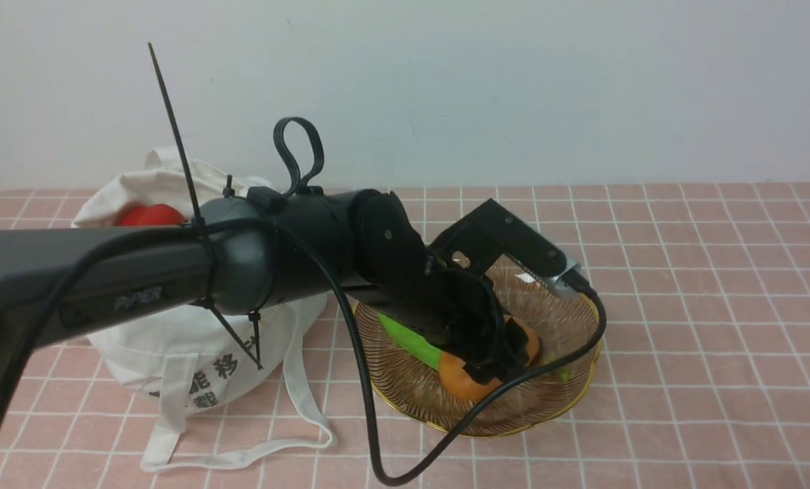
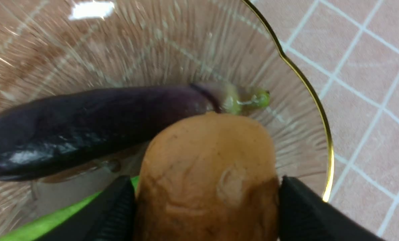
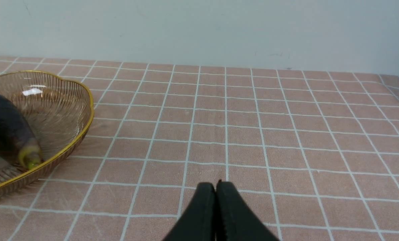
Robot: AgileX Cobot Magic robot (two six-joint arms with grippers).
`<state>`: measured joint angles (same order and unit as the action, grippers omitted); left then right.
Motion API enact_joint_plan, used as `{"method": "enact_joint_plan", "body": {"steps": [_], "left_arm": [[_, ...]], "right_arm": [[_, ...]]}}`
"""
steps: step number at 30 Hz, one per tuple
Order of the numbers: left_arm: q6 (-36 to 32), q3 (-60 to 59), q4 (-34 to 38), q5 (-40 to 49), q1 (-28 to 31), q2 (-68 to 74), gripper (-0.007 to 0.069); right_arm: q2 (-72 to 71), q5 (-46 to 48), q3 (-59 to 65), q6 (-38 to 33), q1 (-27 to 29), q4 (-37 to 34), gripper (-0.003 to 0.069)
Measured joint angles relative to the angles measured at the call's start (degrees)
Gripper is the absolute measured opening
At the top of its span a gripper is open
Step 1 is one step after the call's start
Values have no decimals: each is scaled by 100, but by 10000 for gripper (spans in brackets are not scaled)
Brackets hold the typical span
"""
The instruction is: Take vegetables from bag on pink coffee tablecloth place on plate.
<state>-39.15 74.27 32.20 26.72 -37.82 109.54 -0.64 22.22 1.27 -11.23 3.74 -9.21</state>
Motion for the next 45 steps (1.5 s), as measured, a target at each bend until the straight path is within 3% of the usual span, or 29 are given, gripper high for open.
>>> {"method": "enact_joint_plan", "body": {"steps": [1,5,11,14,15,16,18,19,23,28,40,45], "left_arm": [[95,0,6,0,0,4,577],[183,0,0,0,0,-61,622],[283,67,-297,67,0,-531,590],[501,176,-574,230,0,-904,519],[744,245,-884,374,0,-1280,433],[774,256,-918,384,0,-1389,407],[1300,290,-1463,544,0,-2190,192],[1473,297,-1601,568,0,-2519,130],[2252,302,-2122,615,0,-3732,7],[2545,164,-2603,700,0,-5065,-5],[2617,-1050,-2708,921,0,-7344,-5],[2962,-1497,-2809,927,0,-7935,-5]], "right_arm": [[0,0,0,0,0,0,-12],[0,0,0,0,0,0,-12],[0,0,0,0,0,0,-12],[0,0,0,0,0,0,-12],[0,0,0,0,0,0,-12],[0,0,0,0,0,0,-12],[0,0,0,0,0,0,-12],[0,0,0,0,0,0,-12],[0,0,0,0,0,0,-12],[0,0,0,0,0,0,-12],[0,0,0,0,0,0,-12],[0,0,0,0,0,0,-12]]}}
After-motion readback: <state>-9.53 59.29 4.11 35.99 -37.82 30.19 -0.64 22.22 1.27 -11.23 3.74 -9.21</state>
